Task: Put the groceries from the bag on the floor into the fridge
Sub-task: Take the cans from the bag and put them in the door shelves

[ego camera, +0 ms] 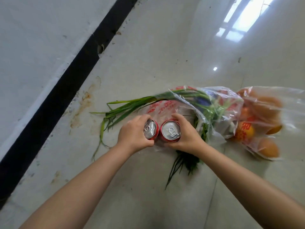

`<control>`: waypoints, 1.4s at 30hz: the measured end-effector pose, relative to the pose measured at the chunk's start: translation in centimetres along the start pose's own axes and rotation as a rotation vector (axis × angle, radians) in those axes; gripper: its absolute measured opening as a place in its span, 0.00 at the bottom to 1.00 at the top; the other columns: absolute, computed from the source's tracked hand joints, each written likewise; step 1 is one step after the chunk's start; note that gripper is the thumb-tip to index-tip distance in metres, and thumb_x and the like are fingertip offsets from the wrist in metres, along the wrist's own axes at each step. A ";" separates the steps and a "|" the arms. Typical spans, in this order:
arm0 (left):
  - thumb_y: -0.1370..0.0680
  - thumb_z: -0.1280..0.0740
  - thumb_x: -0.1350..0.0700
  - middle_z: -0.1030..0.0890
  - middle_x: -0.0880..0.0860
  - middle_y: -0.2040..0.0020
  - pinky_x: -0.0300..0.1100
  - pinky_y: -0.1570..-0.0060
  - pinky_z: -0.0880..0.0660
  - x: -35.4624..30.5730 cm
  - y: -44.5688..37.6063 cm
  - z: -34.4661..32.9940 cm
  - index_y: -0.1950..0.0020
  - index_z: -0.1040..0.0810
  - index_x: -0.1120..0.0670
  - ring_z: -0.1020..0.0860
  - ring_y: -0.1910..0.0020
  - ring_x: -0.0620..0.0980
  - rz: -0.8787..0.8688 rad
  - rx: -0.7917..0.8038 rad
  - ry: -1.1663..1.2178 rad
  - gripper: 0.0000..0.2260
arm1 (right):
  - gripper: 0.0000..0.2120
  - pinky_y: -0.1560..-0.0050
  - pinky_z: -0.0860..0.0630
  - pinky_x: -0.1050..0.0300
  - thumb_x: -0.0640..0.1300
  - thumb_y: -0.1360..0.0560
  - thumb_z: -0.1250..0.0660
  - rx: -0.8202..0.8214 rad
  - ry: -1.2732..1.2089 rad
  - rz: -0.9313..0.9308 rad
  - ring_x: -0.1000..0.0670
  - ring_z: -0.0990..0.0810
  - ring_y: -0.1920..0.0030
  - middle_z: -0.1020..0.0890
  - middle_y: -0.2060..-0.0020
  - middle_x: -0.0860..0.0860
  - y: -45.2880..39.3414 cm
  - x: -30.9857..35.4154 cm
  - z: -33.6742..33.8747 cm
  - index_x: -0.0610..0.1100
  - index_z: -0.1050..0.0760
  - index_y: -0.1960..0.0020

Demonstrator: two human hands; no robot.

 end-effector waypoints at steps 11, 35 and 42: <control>0.36 0.25 0.49 0.22 0.49 0.44 0.38 0.56 0.31 -6.4 2.3 9.1 0.39 0.29 0.49 0.23 0.47 0.51 -0.007 -0.105 0.020 0.28 | 0.34 0.44 0.27 0.60 0.41 0.41 0.22 -0.187 0.022 0.002 0.51 0.24 0.48 0.22 0.44 0.44 0.8 6.8 9.9 0.39 0.30 0.38; 0.39 0.24 0.52 0.20 0.50 0.46 0.42 0.50 0.24 -66.2 27.8 59.3 0.39 0.27 0.50 0.24 0.46 0.53 -0.764 -0.264 0.000 0.29 | 0.29 0.56 0.29 0.76 0.40 0.44 0.20 -0.922 0.081 -0.071 0.52 0.23 0.55 0.23 0.55 0.53 33.4 48.6 74.2 0.42 0.25 0.45; 0.36 0.24 0.50 0.21 0.52 0.42 0.38 0.52 0.32 -81.5 37.5 62.0 0.35 0.29 0.51 0.24 0.45 0.52 -1.019 -0.281 0.064 0.31 | 0.27 0.61 0.28 0.76 0.37 0.39 0.22 -1.153 0.035 -0.096 0.53 0.25 0.55 0.24 0.55 0.52 48.6 51.2 86.0 0.42 0.27 0.42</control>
Point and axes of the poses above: each hand's wrist, its own y-axis away from the middle knuckle, its own z-axis out of the back of the hand, x = y × z, the point moved 4 cm from there along -y, towards the middle knuckle
